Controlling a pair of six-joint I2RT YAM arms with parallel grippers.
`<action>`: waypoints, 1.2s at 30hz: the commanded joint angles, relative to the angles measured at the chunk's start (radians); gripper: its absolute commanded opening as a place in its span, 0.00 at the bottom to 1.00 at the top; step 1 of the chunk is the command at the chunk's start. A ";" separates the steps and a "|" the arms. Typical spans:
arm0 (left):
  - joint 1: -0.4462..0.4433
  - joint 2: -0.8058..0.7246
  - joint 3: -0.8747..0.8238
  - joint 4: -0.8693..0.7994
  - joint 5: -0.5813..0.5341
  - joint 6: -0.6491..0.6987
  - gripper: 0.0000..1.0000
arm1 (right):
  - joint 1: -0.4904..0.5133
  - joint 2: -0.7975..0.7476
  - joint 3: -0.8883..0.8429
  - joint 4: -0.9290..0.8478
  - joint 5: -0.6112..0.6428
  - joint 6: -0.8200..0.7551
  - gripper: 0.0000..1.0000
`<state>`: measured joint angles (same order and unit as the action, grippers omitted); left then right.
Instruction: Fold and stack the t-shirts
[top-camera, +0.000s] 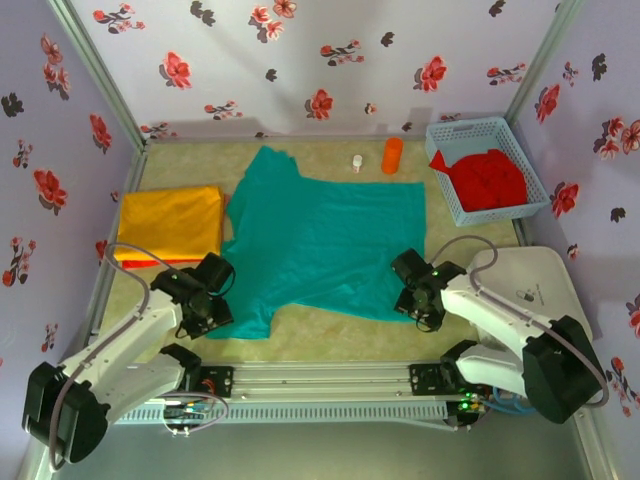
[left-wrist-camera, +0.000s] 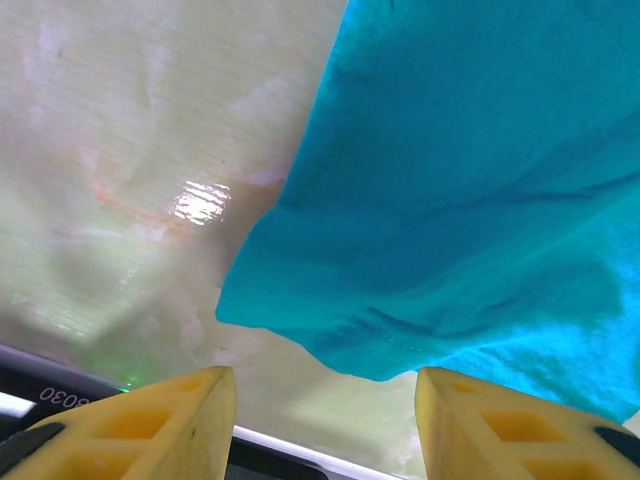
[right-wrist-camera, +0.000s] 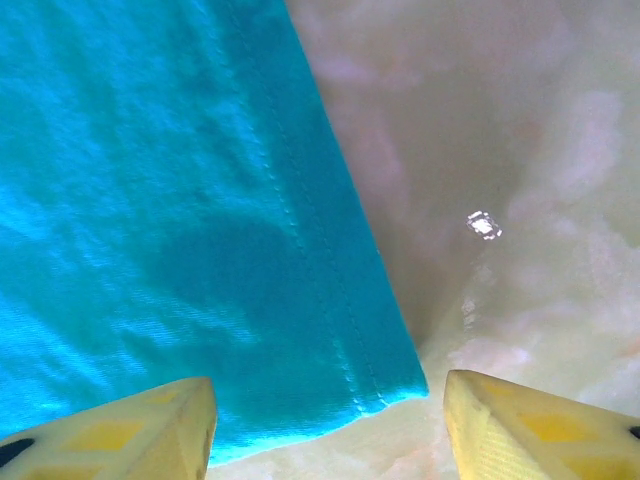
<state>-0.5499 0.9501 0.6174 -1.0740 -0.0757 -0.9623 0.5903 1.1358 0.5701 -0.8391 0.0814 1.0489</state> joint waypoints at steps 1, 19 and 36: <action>-0.007 0.024 -0.001 -0.005 -0.029 -0.039 0.50 | 0.011 -0.007 -0.032 0.000 -0.006 0.050 0.60; -0.042 0.119 -0.017 0.104 0.002 -0.015 0.49 | -0.099 0.059 -0.028 0.089 0.069 -0.017 0.14; -0.106 0.157 -0.066 0.135 0.160 -0.037 0.48 | -0.193 0.085 0.060 0.022 0.126 -0.128 0.00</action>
<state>-0.6319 1.0988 0.5732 -0.9234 0.0456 -0.9672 0.4095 1.2110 0.6437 -0.7910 0.1844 0.9413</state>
